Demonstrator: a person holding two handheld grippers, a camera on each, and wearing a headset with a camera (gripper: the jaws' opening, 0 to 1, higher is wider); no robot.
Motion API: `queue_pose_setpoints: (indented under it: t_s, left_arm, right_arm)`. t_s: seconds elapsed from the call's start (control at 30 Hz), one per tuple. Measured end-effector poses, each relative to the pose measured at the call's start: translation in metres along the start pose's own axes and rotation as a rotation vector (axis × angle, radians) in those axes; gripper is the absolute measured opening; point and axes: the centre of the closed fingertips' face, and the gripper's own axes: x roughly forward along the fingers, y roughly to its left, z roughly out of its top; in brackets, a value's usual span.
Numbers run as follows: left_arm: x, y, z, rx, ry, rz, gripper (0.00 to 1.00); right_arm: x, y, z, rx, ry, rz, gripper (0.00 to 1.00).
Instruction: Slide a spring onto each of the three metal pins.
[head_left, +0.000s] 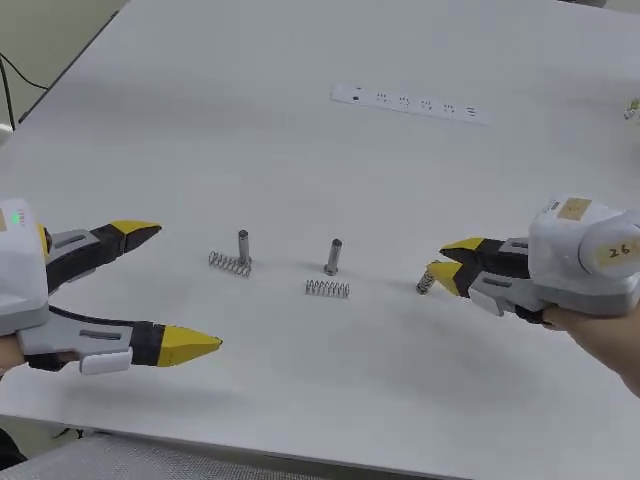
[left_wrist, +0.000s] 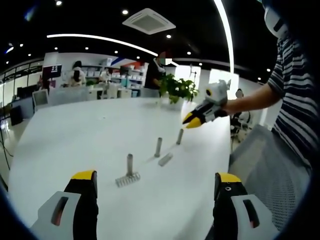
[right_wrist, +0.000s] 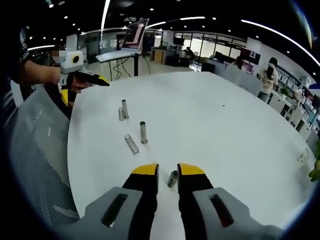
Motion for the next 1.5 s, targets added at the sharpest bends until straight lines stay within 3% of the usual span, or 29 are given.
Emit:
queue_pose_setpoints:
  t_s: [0.3,0.5,0.77,0.97,1.13,1.5]
  left_arm:
    - [0.000,0.002,0.002,-0.002,-0.008,0.006,0.94]
    - [0.000,0.002,0.004,-0.002,-0.010,0.003,0.94]
    - [0.001,0.002,0.006,-0.002,-0.012,-0.001,0.94]
    - [0.002,0.001,0.006,0.000,-0.010,-0.006,0.94]
    - [0.002,0.000,0.004,-0.002,-0.006,-0.008,0.93]
    - [-0.001,0.001,0.004,0.002,-0.003,-0.010,0.93]
  right_arm:
    - [-0.006,0.018,-0.004,0.021,-0.007,0.025,0.13]
    - [-0.004,0.022,-0.015,0.067,-0.005,0.034,0.12]
    - [-0.005,0.030,-0.020,0.067,-0.005,0.052,0.11]
    - [-0.004,0.039,-0.022,0.083,0.006,0.094,0.11]
    - [0.001,0.048,-0.021,0.048,0.022,0.128,0.11]
    - [0.021,0.059,0.002,-0.058,0.033,0.186,0.11]
